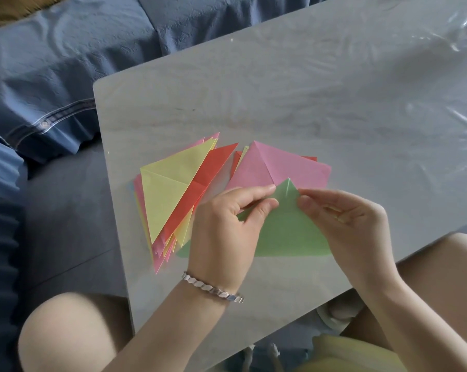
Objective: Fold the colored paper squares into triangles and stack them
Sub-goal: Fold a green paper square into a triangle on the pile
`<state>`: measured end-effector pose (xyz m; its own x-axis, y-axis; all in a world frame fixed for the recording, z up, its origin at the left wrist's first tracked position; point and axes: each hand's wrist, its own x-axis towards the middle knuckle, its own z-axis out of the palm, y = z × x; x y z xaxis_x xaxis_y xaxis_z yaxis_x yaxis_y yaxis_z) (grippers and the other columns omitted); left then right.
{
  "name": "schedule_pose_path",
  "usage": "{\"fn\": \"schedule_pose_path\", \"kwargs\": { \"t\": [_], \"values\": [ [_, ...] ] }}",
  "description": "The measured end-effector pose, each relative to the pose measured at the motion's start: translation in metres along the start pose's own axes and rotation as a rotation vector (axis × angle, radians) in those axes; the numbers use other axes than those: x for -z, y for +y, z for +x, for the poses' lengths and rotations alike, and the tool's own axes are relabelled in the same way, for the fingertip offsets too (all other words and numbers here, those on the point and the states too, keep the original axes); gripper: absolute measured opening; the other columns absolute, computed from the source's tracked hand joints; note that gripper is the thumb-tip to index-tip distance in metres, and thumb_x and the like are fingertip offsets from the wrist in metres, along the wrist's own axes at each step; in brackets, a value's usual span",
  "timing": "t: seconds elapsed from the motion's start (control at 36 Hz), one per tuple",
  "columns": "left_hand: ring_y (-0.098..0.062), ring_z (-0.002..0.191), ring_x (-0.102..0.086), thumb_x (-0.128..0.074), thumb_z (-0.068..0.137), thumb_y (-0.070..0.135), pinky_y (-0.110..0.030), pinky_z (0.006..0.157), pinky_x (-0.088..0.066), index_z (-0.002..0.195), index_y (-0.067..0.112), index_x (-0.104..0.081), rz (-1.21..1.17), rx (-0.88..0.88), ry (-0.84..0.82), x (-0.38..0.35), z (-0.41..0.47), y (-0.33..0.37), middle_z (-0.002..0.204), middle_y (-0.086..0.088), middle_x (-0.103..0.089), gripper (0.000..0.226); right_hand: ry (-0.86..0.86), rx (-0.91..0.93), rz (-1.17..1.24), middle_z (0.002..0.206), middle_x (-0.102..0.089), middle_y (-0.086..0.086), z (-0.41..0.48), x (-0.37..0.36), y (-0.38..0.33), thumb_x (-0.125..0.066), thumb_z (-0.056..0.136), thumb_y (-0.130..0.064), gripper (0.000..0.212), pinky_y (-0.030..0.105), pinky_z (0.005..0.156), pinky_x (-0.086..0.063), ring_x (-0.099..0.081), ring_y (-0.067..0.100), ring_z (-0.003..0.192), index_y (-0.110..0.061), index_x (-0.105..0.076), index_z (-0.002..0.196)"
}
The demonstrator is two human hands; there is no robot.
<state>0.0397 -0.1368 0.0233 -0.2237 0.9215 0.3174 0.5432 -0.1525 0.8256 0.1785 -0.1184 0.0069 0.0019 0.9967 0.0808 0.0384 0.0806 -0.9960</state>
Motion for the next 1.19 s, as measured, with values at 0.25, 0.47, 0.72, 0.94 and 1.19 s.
{"fn": "schedule_pose_path", "kwargs": {
  "t": [0.25,0.47,0.72,0.94,1.19],
  "values": [
    [0.009,0.067,-0.061,-0.068,0.073,0.018,-0.001,0.065,-0.043,0.085,0.014,-0.075,-0.024,0.028,-0.019,0.002,-0.001,0.000,0.075,0.022,-0.063,0.015,-0.014,0.000,-0.006,0.065,-0.069,-0.018,-0.001,0.000,-0.002,-0.069,0.074,-0.004,0.024,0.007,0.064,-0.046,-0.063,-0.004,0.063,-0.028,-0.070,0.071],
    [0.007,0.067,-0.062,-0.069,0.073,0.017,-0.003,0.066,-0.045,0.086,0.014,-0.075,-0.032,0.034,-0.017,0.003,-0.002,-0.003,0.073,0.020,-0.065,0.015,-0.030,0.008,-0.002,0.066,-0.069,-0.018,-0.001,-0.001,-0.002,-0.070,0.072,-0.008,0.029,0.007,0.065,-0.046,-0.063,-0.003,0.063,-0.035,-0.073,0.064],
    [0.011,0.065,-0.061,-0.074,0.073,0.005,-0.002,0.063,-0.043,0.083,0.012,-0.075,-0.073,0.090,-0.033,0.001,-0.004,-0.006,0.071,0.026,-0.062,0.013,-0.063,0.016,-0.077,0.064,-0.069,-0.018,0.001,0.003,0.003,-0.071,0.073,0.000,0.033,0.008,0.066,-0.048,-0.062,-0.002,0.061,-0.033,-0.068,0.066],
    [0.003,0.058,-0.061,-0.075,0.072,0.005,-0.009,0.064,-0.048,0.071,0.032,-0.065,-0.074,0.232,-0.101,-0.001,0.001,-0.013,0.063,0.018,-0.064,0.028,-0.264,0.079,-0.308,0.065,-0.066,-0.023,0.018,0.008,0.006,-0.072,0.075,-0.005,0.030,0.004,0.066,-0.042,-0.059,-0.004,0.062,-0.033,-0.066,0.068],
    [-0.010,0.050,-0.059,-0.073,0.076,0.007,-0.026,0.051,-0.054,0.067,0.014,-0.069,-0.312,0.543,-0.210,-0.010,0.020,-0.026,0.055,0.004,-0.066,0.011,-0.364,0.559,-0.828,0.078,-0.068,-0.012,0.054,0.013,0.008,-0.064,0.080,-0.027,0.013,0.024,0.088,-0.039,-0.059,0.006,0.081,-0.019,-0.074,0.079]
  ]
}}
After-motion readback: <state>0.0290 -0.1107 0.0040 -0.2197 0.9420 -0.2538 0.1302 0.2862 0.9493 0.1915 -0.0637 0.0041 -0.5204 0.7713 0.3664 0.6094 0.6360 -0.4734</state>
